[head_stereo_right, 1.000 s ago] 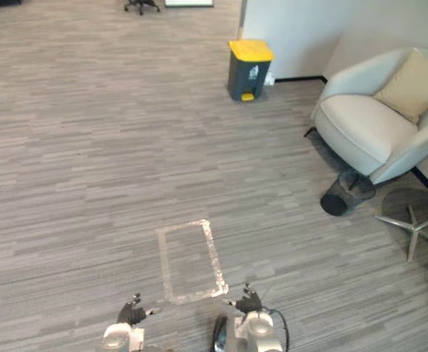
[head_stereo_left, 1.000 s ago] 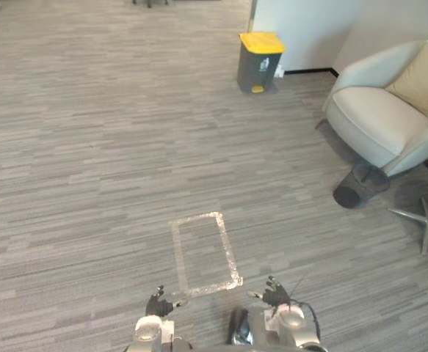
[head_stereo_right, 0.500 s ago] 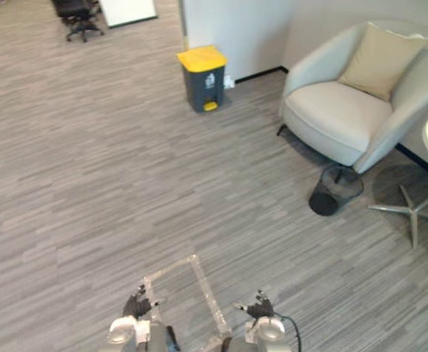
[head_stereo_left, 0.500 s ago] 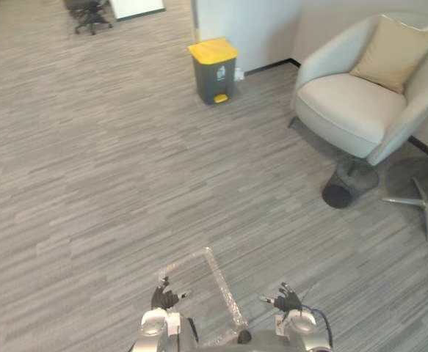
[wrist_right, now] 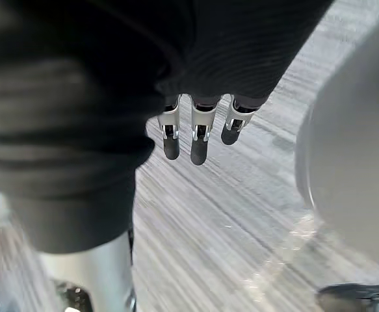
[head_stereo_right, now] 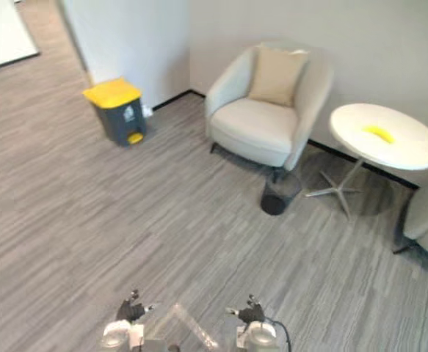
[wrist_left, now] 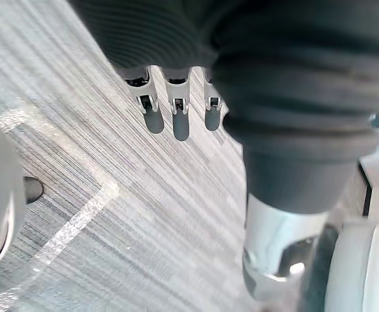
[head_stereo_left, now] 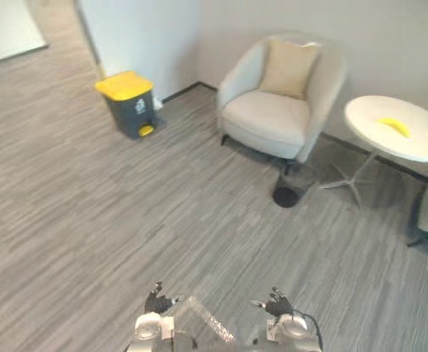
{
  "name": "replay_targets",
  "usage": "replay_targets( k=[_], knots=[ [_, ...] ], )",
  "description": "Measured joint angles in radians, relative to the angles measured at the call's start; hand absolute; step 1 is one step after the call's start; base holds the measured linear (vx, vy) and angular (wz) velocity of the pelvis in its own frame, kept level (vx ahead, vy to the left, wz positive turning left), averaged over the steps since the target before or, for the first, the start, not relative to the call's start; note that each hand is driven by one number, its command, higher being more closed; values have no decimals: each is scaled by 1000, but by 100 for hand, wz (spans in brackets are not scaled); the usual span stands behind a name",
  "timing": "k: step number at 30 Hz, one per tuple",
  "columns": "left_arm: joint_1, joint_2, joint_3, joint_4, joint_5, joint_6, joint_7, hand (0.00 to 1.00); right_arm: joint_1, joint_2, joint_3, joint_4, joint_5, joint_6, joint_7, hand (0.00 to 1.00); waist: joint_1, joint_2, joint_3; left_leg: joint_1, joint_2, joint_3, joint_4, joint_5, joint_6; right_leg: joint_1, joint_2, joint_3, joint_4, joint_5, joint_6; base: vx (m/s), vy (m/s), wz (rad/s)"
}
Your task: Organize the slippers on the shoe rack
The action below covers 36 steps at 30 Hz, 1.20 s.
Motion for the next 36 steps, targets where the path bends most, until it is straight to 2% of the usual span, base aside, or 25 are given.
replay_targets(
  k=[1,2,3,4,5,7,10,11,12,13,14,16,17,19,20,23,27,36],
  knots=[
    [0,1,-1,1,-2,0,0,0,-1,-1,3,1,0,0,0,0,-1,0,0,0,0,3,-2,1,-1,-1,7,-4,-24,3,-2,162,-28,-45],
    [-1,8,-5,6,-4,-1,-1,0,-8,-5,2,12,0,-1,0,0,-3,-7,-3,-3,-5,9,-3,1,-2,2,34,-11,-153,60,-20,208,-93,-37],
    [-17,4,-8,42,-3,2,-2,0,-19,-37,0,30,0,-1,0,0,-9,25,-5,3,8,-14,-7,7,-11,41,81,-13,-245,109,-67,208,-93,-37],
    [-16,3,-8,44,-3,1,-2,0,-19,-41,-1,30,0,-1,0,0,-9,29,-7,3,11,-18,-7,7,-11,45,85,-12,-255,110,-67,249,-131,-37],
    [-17,-2,-9,56,-2,2,-4,0,-19,-48,-2,37,1,-2,0,0,-12,46,-7,7,26,-20,-1,7,-11,72,106,-7,-307,120,-63,161,-105,-21],
    [-17,-2,-8,72,-1,5,-3,0,-18,-52,-30,40,4,-4,-4,0,-18,54,-10,7,45,-18,38,6,-12,120,134,0,-381,143,-69,187,-126,-21],
    [-16,2,11,65,-1,6,-3,0,-16,-53,-40,52,6,-5,-6,0,-12,42,0,-45,97,-15,257,-14,-43,167,166,52,-431,143,-73,106,-98,-49],
    [-11,0,28,54,-1,6,-3,0,-14,-54,-39,54,6,-4,-7,0,0,41,2,-84,120,-17,379,-10,-46,181,176,96,-436,140,-79,173,-16,-107],
    [-6,0,44,52,-1,4,-3,0,-15,-60,-38,56,7,-3,-9,0,13,40,4,-117,132,-38,445,-37,-43,182,182,138,-437,137,-85,242,95,-152],
    [-3,-2,48,51,-2,4,-2,0,-15,-67,-41,57,13,2,-13,0,17,42,7,-134,108,-90,422,-100,-48,184,175,197,-434,138,-86,212,142,-112],
    [-3,-2,48,51,-2,4,-2,0,-15,-67,-41,57,13,2,-13,0,17,42,7,-134,108,-91,421,-101,-47,184,174,198,-434,138,-86,149,134,-113],
    [0,-2,47,41,-3,0,-1,0,-11,-66,-49,57,14,3,-14,0,17,31,13,-157,47,-196,280,-111,-50,183,144,262,-428,139,-75,120,178,-91],
    [2,-3,47,41,-3,0,0,0,-7,-67,-62,57,14,2,-13,0,18,37,10,-155,26,-265,166,-74,-57,181,140,289,-429,136,-55,121,239,-82],
    [6,-20,49,53,-4,-2,0,0,-2,-83,-79,64,15,-1,-13,0,13,68,-7,-160,37,-330,72,50,-81,183,160,327,-454,135,-19,114,255,-61],
    [4,-8,47,56,-4,-1,2,0,9,-81,-80,61,16,3,-14,0,14,51,-16,-144,25,-315,44,52,-73,193,143,329,-475,155,-5,139,229,-53],
    [21,29,48,58,-3,0,1,0,35,-43,-89,55,43,3,-14,0,13,-14,-55,-91,-25,-254,-94,99,-41,169,86,344,-497,158,15,160,167,-42],
    [18,31,47,78,-3,-1,1,0,59,-41,-108,57,43,4,-15,0,11,-24,-61,-28,-46,-233,-149,107,-33,195,67,339,-498,158,23,117,78,-17],
    [20,19,46,99,-3,-2,1,0,77,-48,-120,62,44,3,-26,0,6,-6,-79,11,-32,-227,-159,112,-36,221,83,306,-500,158,23,46,-32,-3]
  ],
)
